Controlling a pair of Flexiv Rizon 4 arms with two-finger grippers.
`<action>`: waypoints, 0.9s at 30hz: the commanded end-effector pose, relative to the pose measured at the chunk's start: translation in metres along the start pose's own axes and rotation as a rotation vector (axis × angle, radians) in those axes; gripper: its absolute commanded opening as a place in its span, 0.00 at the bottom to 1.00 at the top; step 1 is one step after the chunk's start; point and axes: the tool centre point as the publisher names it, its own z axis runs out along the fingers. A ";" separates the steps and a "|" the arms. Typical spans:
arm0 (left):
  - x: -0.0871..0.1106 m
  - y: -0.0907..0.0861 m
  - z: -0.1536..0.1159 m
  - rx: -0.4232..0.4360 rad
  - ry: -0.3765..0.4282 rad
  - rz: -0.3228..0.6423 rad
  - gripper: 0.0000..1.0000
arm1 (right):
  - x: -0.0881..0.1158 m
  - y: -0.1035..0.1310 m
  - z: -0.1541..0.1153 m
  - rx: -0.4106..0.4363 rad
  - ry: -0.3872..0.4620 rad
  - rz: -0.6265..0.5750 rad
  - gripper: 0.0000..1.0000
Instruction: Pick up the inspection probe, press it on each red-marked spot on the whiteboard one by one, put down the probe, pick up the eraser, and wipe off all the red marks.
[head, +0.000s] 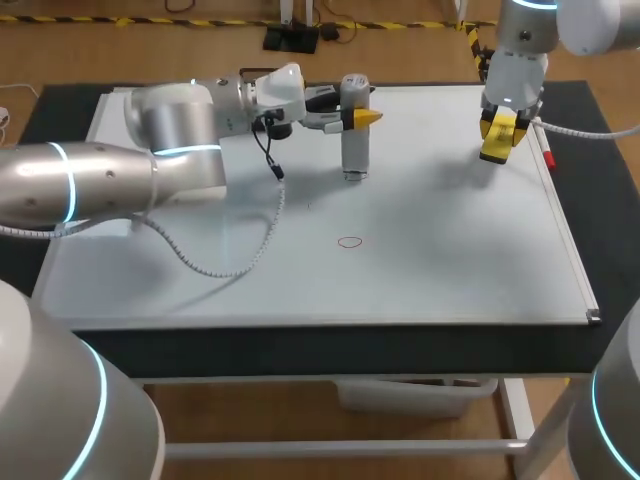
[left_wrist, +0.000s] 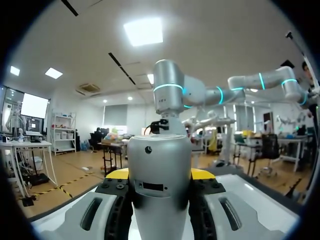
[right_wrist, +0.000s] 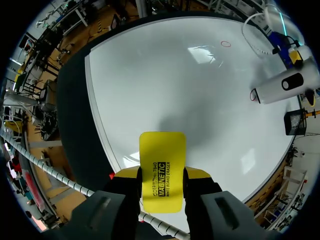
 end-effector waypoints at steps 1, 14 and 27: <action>0.003 -0.014 -0.020 -0.014 -0.019 0.008 0.00 | 0.000 -0.001 -0.001 0.001 0.003 -0.002 0.00; -0.011 -0.035 -0.091 -0.028 -0.127 0.039 0.00 | 0.000 -0.001 -0.001 0.001 0.003 -0.002 0.00; -0.020 -0.045 -0.167 -0.030 -0.240 0.045 0.00 | 0.000 -0.001 -0.001 0.001 0.003 -0.002 0.00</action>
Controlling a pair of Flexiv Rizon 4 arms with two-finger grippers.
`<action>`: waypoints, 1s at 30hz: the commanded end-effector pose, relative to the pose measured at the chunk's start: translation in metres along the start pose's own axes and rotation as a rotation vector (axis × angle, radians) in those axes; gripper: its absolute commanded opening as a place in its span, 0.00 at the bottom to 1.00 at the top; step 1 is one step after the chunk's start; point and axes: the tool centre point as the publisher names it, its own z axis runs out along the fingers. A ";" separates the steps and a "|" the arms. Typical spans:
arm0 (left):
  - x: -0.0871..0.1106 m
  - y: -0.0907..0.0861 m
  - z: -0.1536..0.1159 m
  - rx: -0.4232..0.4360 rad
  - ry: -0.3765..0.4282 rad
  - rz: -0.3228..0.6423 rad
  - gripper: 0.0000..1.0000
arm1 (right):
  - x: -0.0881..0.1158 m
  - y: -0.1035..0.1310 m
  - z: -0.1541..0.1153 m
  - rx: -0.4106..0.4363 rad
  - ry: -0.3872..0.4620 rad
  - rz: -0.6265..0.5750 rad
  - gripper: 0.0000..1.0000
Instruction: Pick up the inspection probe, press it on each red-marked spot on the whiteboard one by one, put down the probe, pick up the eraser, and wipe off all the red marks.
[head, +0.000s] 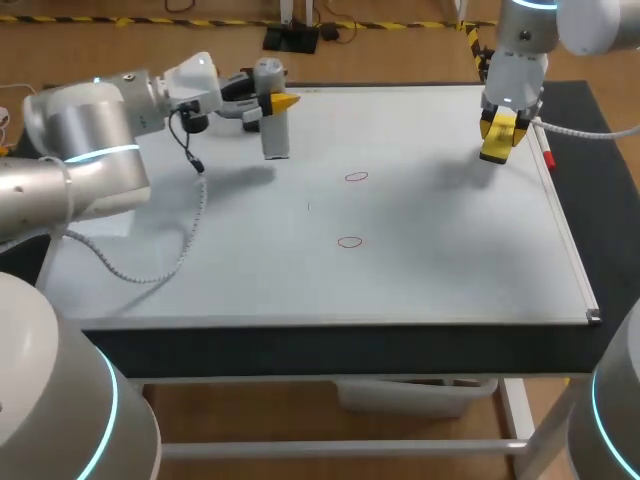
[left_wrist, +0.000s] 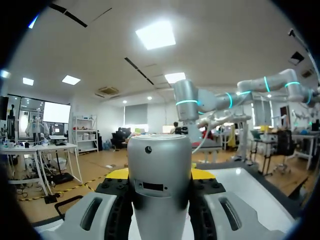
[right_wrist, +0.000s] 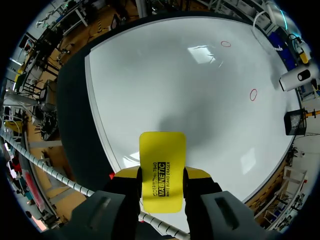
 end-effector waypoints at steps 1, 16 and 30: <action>0.001 -0.008 -0.033 -0.003 -0.053 0.004 0.00 | 0.000 -0.001 -0.001 0.001 0.003 -0.002 0.00; -0.032 -0.012 -0.115 -0.018 -0.170 0.004 0.00 | 0.000 -0.001 -0.001 0.001 0.003 -0.002 0.00; -0.048 -0.020 -0.158 -0.020 -0.236 0.010 0.00 | 0.000 -0.001 -0.001 0.001 0.003 -0.002 0.00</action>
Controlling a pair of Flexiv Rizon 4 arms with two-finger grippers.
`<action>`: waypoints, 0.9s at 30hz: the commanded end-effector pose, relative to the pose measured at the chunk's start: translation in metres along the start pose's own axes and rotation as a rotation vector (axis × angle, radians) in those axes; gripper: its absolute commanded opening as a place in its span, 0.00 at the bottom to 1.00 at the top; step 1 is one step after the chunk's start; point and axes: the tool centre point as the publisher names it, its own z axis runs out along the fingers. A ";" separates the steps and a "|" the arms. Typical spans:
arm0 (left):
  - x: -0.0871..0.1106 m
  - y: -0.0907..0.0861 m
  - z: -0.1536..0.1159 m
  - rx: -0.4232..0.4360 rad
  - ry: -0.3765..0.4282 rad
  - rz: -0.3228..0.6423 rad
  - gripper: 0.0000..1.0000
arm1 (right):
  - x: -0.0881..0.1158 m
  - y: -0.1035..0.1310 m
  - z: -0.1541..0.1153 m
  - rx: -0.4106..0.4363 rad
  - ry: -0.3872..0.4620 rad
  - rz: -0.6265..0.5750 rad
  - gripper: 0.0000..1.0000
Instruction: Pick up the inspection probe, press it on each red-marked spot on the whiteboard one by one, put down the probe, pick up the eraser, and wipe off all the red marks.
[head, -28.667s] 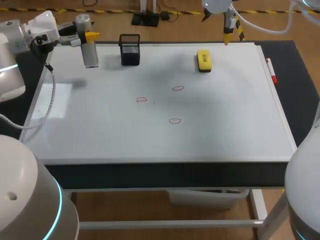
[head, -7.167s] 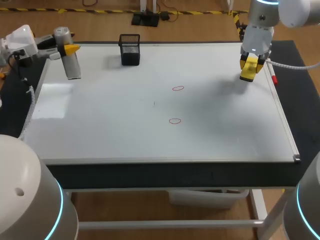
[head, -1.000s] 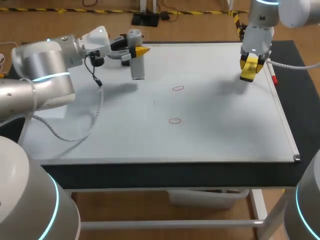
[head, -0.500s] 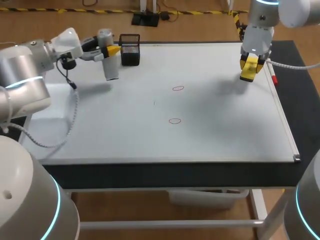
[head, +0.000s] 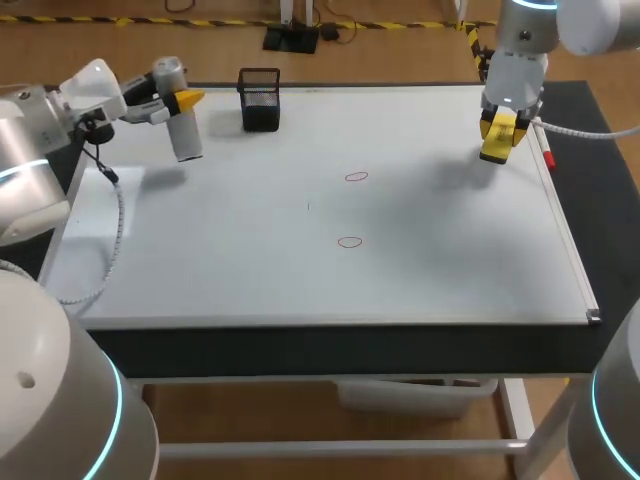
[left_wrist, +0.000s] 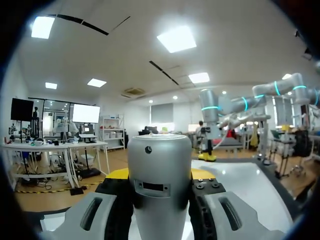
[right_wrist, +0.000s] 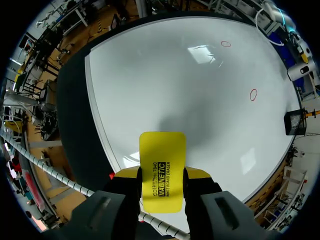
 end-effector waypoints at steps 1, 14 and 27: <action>0.002 -0.005 -0.007 -0.004 -0.008 0.000 0.00 | 0.000 -0.001 -0.001 0.001 0.003 -0.002 0.00; 0.002 -0.005 -0.007 -0.004 -0.008 0.000 0.00 | -0.050 0.021 0.003 -0.020 0.045 -0.101 0.00; 0.002 -0.005 -0.007 -0.004 -0.008 0.000 0.00 | -0.136 0.073 0.004 -0.024 0.051 -0.272 0.00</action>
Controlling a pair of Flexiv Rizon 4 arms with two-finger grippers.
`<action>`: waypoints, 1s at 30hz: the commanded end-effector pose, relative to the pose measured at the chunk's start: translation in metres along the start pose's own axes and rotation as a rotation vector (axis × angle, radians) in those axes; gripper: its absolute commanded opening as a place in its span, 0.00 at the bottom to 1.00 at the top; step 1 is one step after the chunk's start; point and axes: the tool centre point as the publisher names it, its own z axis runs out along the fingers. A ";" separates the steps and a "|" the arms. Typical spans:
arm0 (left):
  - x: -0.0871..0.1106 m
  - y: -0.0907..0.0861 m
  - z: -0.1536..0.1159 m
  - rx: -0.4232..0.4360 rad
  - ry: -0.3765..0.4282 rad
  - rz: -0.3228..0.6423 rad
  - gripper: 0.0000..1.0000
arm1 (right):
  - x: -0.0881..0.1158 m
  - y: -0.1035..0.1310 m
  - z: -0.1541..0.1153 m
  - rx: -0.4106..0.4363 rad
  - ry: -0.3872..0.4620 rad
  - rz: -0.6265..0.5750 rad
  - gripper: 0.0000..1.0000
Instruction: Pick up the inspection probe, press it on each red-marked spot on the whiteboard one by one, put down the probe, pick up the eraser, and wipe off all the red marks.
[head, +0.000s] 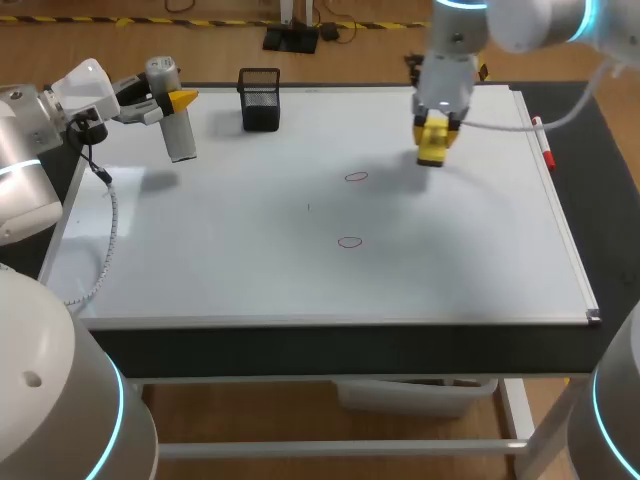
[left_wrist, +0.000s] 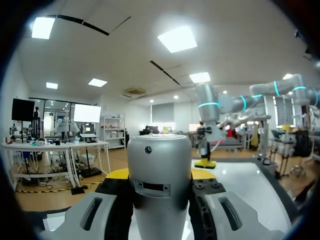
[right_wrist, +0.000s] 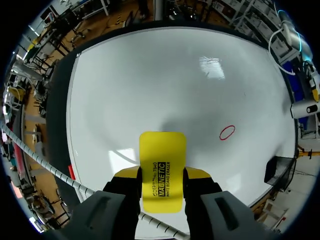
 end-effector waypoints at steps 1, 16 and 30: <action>0.001 -0.001 0.001 0.001 -0.004 0.002 0.00 | -0.029 0.006 0.003 0.001 0.061 -0.025 0.00; 0.001 -0.001 0.001 0.001 -0.004 0.002 0.00 | -0.109 0.039 0.015 0.035 0.077 -0.129 0.00; 0.001 -0.001 0.001 0.001 -0.004 0.002 0.00 | -0.148 0.055 0.032 0.082 0.065 -0.173 0.00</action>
